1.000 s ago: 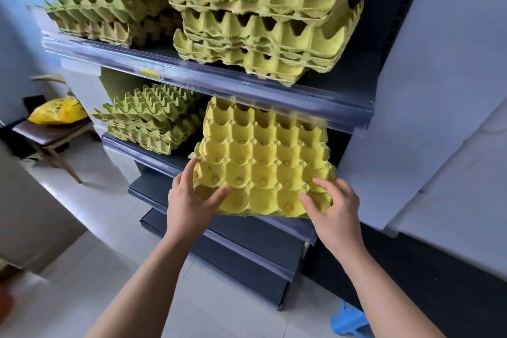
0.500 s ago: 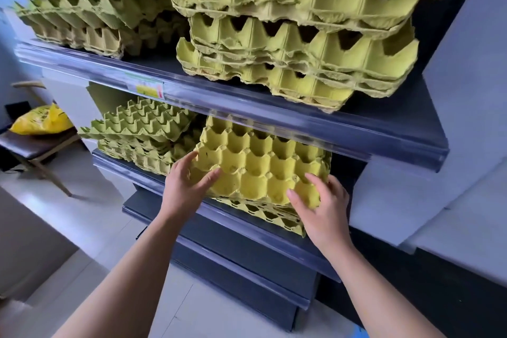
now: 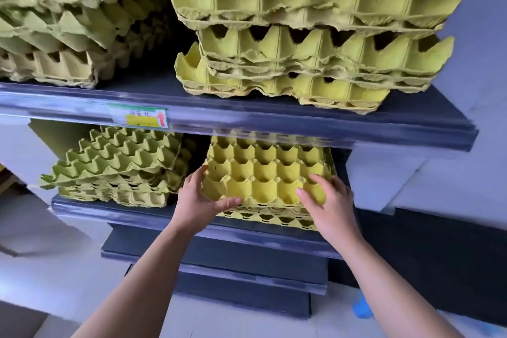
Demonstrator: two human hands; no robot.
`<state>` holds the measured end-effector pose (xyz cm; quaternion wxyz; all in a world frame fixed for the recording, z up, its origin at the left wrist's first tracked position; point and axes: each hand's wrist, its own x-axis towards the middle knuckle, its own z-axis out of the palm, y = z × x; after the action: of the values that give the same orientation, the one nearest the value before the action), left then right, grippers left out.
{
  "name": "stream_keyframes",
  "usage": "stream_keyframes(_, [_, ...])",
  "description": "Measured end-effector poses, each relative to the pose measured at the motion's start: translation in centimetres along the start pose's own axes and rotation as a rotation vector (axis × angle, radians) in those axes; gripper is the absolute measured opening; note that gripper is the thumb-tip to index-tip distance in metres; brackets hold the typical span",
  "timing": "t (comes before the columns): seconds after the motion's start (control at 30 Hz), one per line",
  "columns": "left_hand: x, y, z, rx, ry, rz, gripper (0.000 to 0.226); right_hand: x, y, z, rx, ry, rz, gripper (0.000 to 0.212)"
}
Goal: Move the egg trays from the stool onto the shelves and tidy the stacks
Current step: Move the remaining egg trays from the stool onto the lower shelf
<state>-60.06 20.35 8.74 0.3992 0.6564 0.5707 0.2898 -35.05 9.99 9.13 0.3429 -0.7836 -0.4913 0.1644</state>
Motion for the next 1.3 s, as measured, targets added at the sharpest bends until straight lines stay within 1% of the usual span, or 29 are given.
stream_keyframes(0.13, [-0.1, -0.5, -0.1, 0.071, 0.014, 0.041, 0.128, -0.9, -0.7, 0.6, -0.058, 0.050, 0.022, 0.060])
stream_keyframes(0.2, [-0.2, -0.3, -0.2, 0.092, 0.007, 0.049, 0.125, -1.4, -1.2, 0.8, -0.101, 0.113, 0.010, 0.055])
stream_keyframes(0.27, [-0.2, -0.1, -0.4, 0.137, -0.004, 0.066, 0.122, -1.9, -1.9, 0.8, -0.161, 0.168, -0.017, 0.046])
stream_keyframes(0.37, [-0.7, 0.4, -0.9, 0.269, -0.004, 0.113, 0.114, -2.9, -3.1, 0.8, -0.249, 0.197, -0.099, 0.039])
stream_keyframes(0.43, [-1.4, 0.6, -1.3, 0.363, 0.022, 0.163, 0.102, -3.5, -3.8, 0.9, -0.294, 0.221, -0.164, 0.036])
stream_keyframes(0.53, [-3.0, 1.3, -2.5, 0.461, 0.067, 0.273, 0.078, -4.7, -5.6, 0.8, -0.288, 0.199, -0.222, 0.034])
stream_keyframes(0.6, [-4.4, 1.9, -3.7, 0.499, 0.080, 0.347, 0.063, -5.4, -7.2, 0.6, -0.271, 0.172, -0.270, 0.033])
stream_keyframes(0.67, [-5.8, 2.8, -5.3, 0.503, 0.098, 0.383, 0.056, -6.2, -8.9, 0.4, -0.259, 0.147, -0.321, 0.034])
stream_keyframes(0.8, [-8.2, 4.6, -9.1, 0.509, 0.197, 0.459, 0.051, -7.6, -13.3, -0.2, -0.222, 0.110, -0.430, 0.036])
stream_keyframes(0.97, [-9.4, 7.4, -15.4, 0.469, 0.356, 0.533, 0.047, -8.2, -20.3, -1.0, -0.176, 0.141, -0.570, 0.036])
stream_keyframes(1.2, [-6.9, 9.3, -24.9, 0.410, 0.527, 0.572, 0.051, -6.1, -31.1, -0.7, -0.097, 0.210, -0.703, 0.039])
stream_keyframes(1.3, [-4.5, 9.4, -29.4, 0.431, 0.570, 0.618, 0.056, -4.6, -35.7, 0.0, -0.120, 0.252, -0.736, 0.043])
